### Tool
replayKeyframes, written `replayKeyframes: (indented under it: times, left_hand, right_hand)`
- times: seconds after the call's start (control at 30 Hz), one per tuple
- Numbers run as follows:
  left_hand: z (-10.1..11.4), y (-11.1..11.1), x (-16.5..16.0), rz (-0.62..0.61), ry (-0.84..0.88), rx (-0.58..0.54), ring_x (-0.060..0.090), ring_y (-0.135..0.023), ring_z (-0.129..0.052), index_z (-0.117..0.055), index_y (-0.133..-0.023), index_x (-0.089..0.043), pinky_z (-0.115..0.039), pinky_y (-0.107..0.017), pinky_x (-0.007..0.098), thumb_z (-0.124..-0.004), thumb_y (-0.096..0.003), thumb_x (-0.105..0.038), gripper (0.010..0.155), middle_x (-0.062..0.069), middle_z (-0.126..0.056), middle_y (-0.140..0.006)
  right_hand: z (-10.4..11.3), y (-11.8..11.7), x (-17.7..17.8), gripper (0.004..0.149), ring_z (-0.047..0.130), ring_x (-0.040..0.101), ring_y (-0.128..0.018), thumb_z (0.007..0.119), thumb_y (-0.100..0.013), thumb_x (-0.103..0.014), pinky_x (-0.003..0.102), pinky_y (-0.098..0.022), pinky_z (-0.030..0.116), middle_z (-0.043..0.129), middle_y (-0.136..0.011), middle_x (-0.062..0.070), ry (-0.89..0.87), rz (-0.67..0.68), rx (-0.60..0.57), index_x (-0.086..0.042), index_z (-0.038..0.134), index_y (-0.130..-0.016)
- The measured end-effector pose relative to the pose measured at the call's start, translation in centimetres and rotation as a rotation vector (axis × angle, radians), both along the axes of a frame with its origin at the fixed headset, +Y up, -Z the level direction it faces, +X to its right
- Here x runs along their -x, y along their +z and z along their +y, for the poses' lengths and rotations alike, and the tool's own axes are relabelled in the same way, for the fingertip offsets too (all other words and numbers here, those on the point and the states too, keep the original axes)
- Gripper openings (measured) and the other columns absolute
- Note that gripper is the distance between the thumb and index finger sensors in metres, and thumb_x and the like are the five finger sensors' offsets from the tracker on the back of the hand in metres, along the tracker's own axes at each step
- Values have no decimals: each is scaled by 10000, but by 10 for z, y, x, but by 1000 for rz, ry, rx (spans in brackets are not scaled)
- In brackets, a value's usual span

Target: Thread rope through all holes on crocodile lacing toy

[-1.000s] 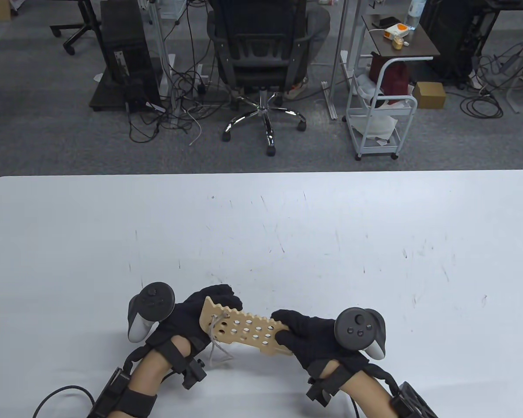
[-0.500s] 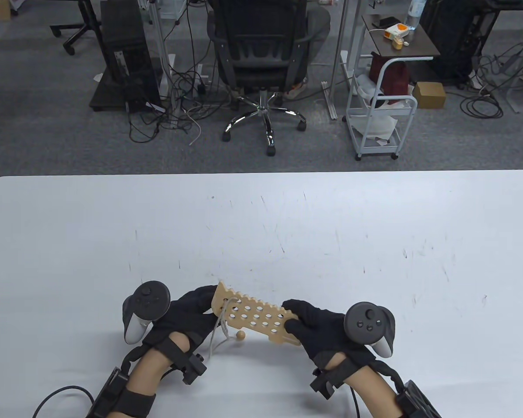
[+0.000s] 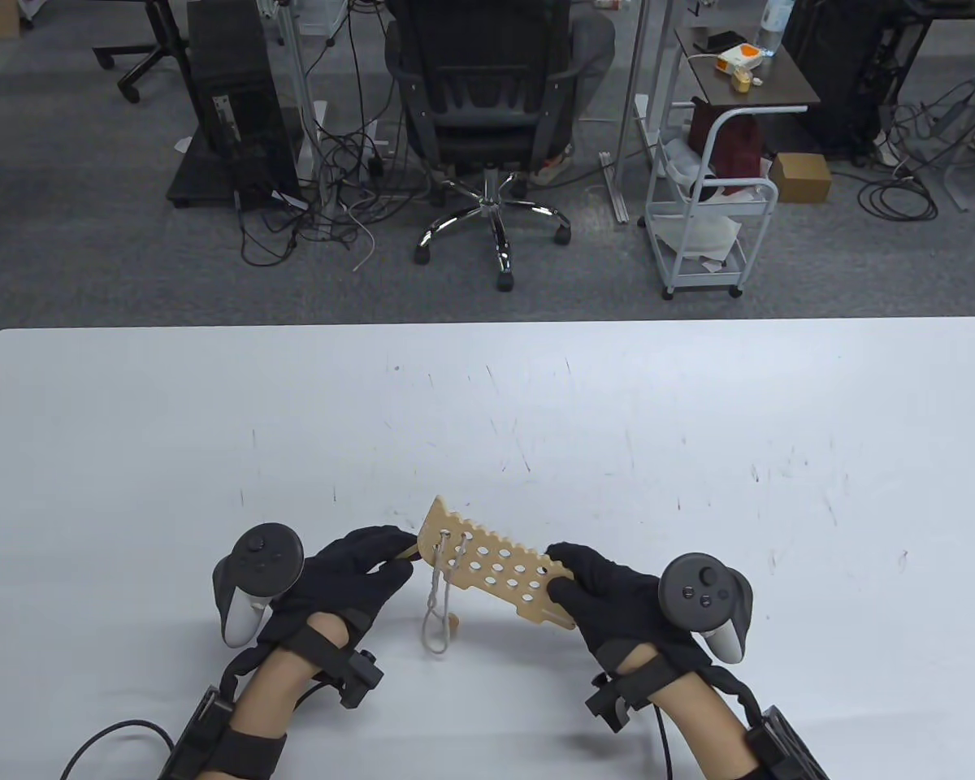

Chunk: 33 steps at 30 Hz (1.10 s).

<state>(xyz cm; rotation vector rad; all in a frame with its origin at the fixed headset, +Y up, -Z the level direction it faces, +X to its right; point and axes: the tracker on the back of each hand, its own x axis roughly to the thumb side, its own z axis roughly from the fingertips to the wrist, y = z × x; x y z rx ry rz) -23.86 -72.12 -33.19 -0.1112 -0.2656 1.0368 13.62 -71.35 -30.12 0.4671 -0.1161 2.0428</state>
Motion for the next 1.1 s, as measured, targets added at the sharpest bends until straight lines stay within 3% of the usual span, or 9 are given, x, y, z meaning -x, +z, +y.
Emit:
replayKeyframes:
  times: [1.1]
  left_hand:
    - [22,4,26,96,138,-68,323,-937,-777,-878,-883,-397,-514,-754,590,-850,-422,-475,467,26,-788,-1008]
  right_hand:
    - [-9,-18,-35,480,1010,235,-449,787,-477,-379,474,-410,806,949,-669,37,-1,-184,69,-191,723,-914]
